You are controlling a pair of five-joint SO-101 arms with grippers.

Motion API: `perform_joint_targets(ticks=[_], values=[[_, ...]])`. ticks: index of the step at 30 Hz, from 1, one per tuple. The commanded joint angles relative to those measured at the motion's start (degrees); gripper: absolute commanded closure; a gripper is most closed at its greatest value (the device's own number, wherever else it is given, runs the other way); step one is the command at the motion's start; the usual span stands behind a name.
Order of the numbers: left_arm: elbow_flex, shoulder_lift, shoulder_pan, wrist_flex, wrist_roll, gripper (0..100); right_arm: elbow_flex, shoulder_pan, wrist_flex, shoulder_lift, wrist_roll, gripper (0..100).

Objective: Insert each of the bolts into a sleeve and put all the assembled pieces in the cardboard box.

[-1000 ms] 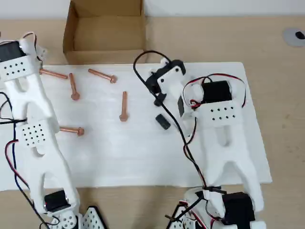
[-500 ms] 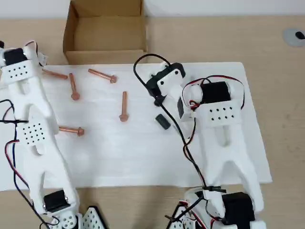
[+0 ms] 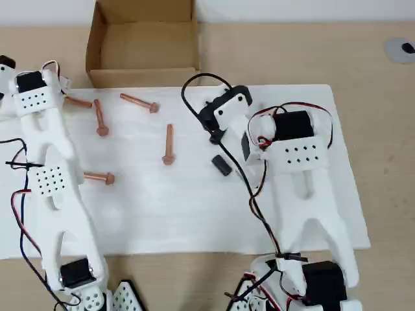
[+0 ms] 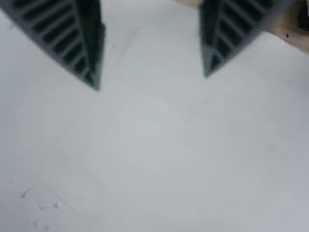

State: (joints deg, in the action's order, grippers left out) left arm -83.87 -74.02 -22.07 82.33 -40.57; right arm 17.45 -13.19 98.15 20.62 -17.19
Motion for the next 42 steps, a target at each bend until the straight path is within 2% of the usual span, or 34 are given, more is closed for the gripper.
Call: perform_joint_targets(ticks=[1,7,16,20,27,34,42], values=[[0.0,1.36,3.25,3.96,1.41,84,0.13,-0.75,-0.53,-0.04,0.0,82.5],[0.0,1.19,4.4,10.11,2.81,85,0.13,-0.75,1.14,0.04,0.0,82.5],[0.0,1.01,1.14,10.64,3.08,100,0.13,-0.75,2.2,0.13,0.0,82.5],[-0.7,1.45,-0.53,11.34,2.64,100,0.13,-0.75,2.2,0.13,0.0,82.5],[-12.22,1.54,-2.55,18.37,3.87,100,0.13,-0.84,1.93,0.13,0.0,82.5],[-3.16,14.55,-3.52,18.29,15.12,100,0.13,-0.84,1.14,0.04,0.0,82.5],[17.49,30.64,-3.25,18.29,42.2,100,0.13,-0.92,0.18,0.04,0.0,82.5]])
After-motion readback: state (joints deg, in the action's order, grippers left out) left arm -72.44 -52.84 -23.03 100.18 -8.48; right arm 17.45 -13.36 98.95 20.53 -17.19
